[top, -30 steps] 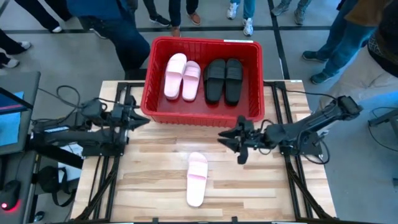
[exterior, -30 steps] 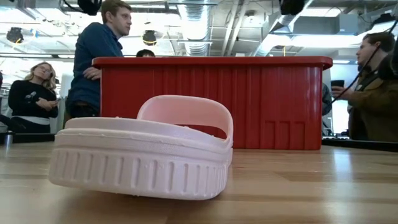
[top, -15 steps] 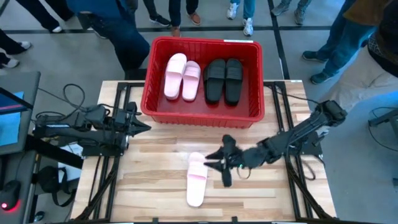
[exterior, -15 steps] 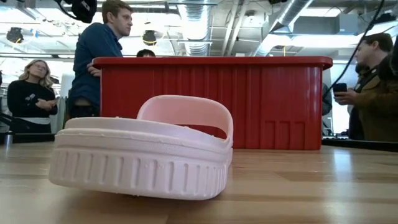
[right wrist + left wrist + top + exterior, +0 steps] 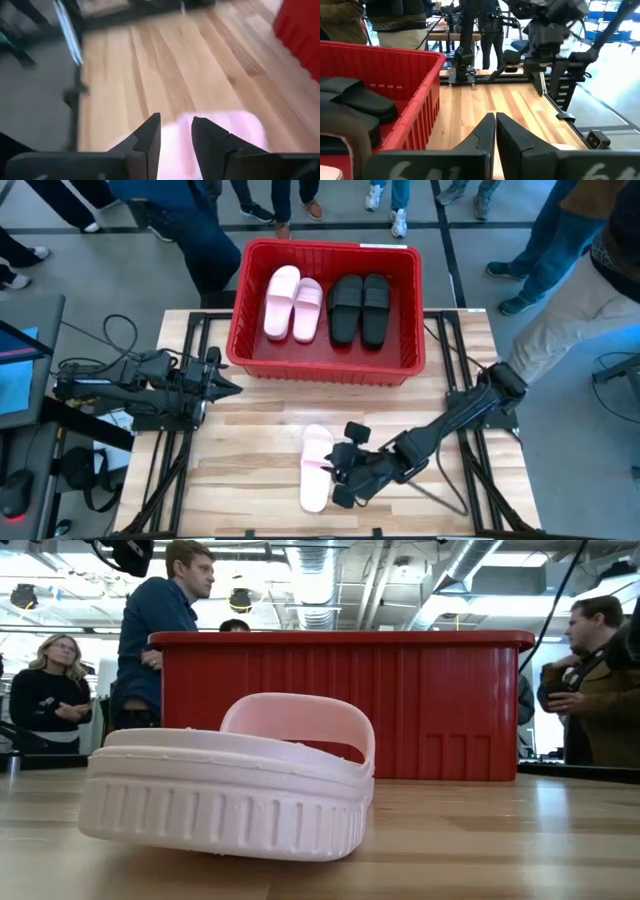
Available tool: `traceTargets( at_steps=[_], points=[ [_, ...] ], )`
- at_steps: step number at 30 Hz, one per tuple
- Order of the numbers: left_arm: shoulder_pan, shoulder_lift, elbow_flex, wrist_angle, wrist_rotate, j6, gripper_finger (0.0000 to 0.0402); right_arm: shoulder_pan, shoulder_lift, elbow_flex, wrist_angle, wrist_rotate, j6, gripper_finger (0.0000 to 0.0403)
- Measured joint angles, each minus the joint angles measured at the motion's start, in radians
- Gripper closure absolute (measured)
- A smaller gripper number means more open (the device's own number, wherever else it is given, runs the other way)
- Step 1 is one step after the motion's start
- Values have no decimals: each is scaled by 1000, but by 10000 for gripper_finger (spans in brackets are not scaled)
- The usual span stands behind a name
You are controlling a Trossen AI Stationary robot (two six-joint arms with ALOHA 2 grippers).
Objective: Pick and place slides into bin
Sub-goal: Put the pink slide into the red container
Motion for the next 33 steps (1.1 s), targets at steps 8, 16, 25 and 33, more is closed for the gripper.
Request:
traceTargets(
  at_steps=[8,16,25,33],
  points=[
    [1,0,0,-4,-105,12,397,6,34,51,-141,-64,-62,278],
    [0,-13,0,-61,-66,20,397,-16,111,52,-130,-107,-12,211],
    [0,-94,1,-85,-67,34,397,-29,270,226,-273,-50,-1,210],
    [0,-176,1,-158,-86,30,397,-35,350,331,-353,-24,-45,222]
  ],
)
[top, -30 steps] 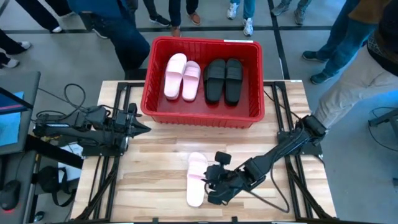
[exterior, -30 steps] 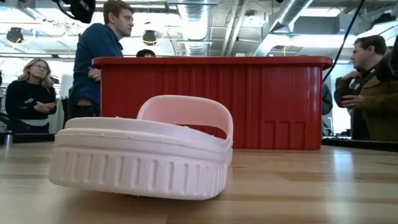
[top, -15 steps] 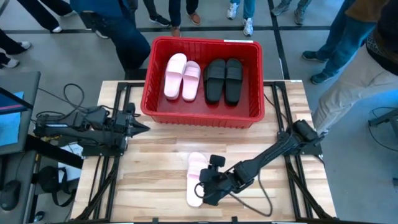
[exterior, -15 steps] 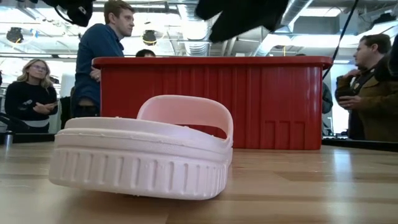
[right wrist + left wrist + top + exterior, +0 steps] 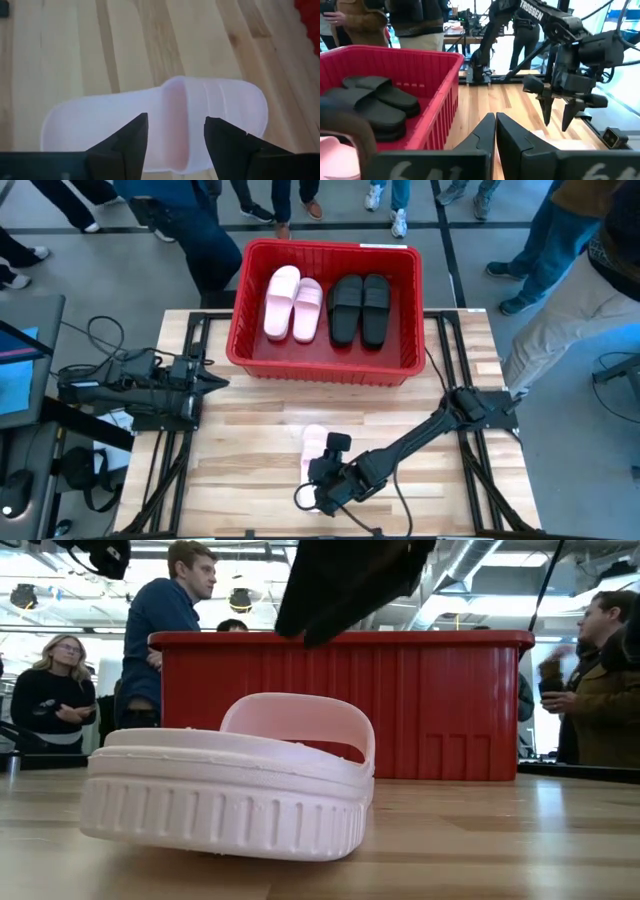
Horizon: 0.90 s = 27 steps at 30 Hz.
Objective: Pick and place slides into bin
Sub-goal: Put the pink slide into the red container
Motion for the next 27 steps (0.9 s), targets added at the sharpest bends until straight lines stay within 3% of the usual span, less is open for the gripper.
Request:
traceTargets(
  at_steps=[9,27],
  points=[
    [0,-43,0,-8,-6,-9,397,-15,14,8,-46,54,3,223],
    [0,-44,0,-22,-6,-22,397,-11,89,24,-41,52,-28,224]
  ],
)
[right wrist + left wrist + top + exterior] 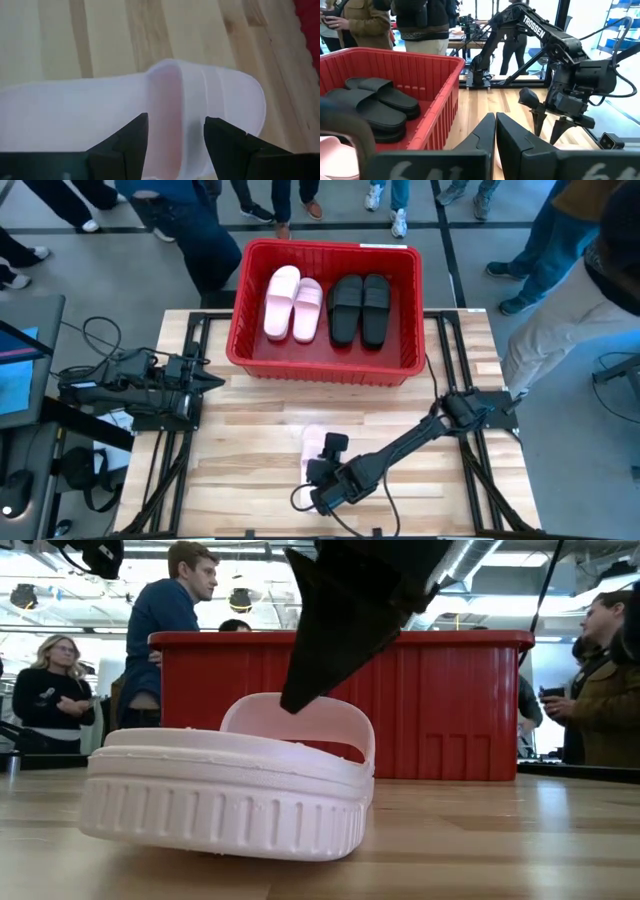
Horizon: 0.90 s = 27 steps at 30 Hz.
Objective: Pick and place slides into bin
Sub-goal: Put the pink slide into the red container
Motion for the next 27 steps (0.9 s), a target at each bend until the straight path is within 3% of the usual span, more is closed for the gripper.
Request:
traceTargets(
  at_steps=[27],
  points=[
    [0,0,0,-29,-5,-16,397,-48,2,-12,18,0,-86,223]
  ],
)
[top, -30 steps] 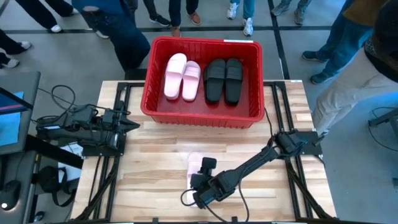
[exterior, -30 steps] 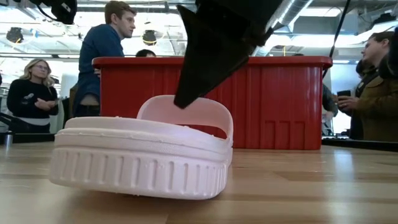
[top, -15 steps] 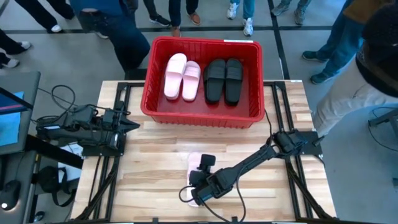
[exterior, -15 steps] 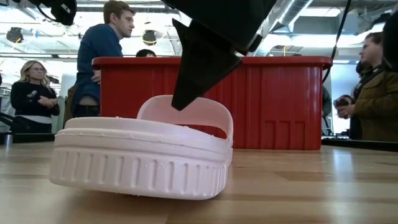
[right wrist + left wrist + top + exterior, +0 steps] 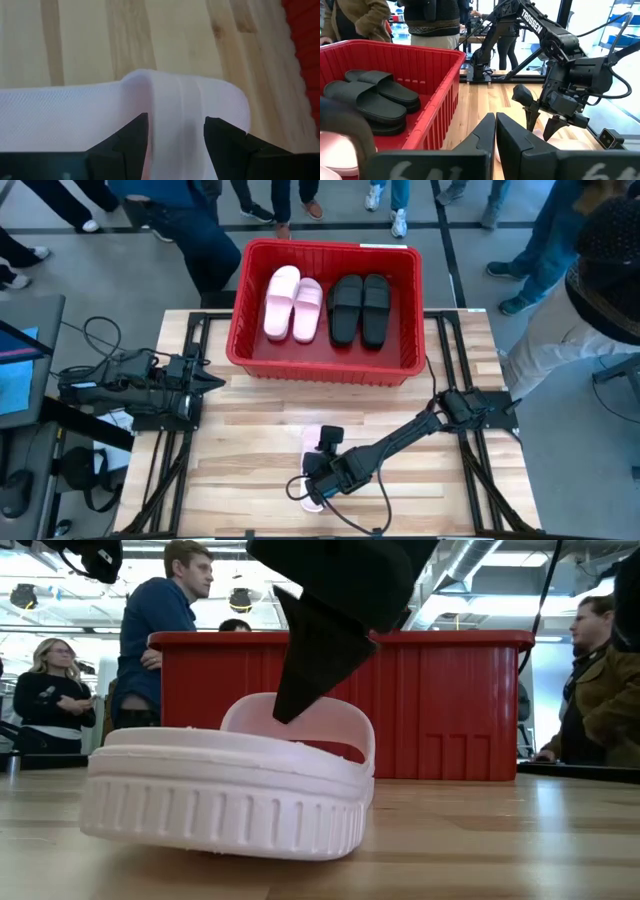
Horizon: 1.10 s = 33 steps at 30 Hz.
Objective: Pick and place slides into bin
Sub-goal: Put the pink slide into the red container
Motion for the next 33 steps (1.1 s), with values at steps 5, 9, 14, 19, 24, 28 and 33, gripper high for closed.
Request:
traceTargets(
  at_steps=[5,9,14,19,24,28,33],
  points=[
    [0,0,0,0,0,-1,397,0,2,-16,10,-5,-1,223],
    [0,0,0,0,0,-2,397,-3,2,-16,10,-3,-1,234],
    [0,0,0,1,1,-5,397,-7,2,-16,10,-3,-1,287],
    [0,0,0,1,1,-8,397,-7,2,-16,10,-1,-2,355],
    [0,0,0,1,1,-8,397,-7,2,-16,10,2,1,394],
    [0,0,0,1,-4,-8,397,-6,2,-16,9,1,23,389],
    [0,0,0,1,-4,-10,397,-4,2,-16,10,0,26,397]
  ],
)
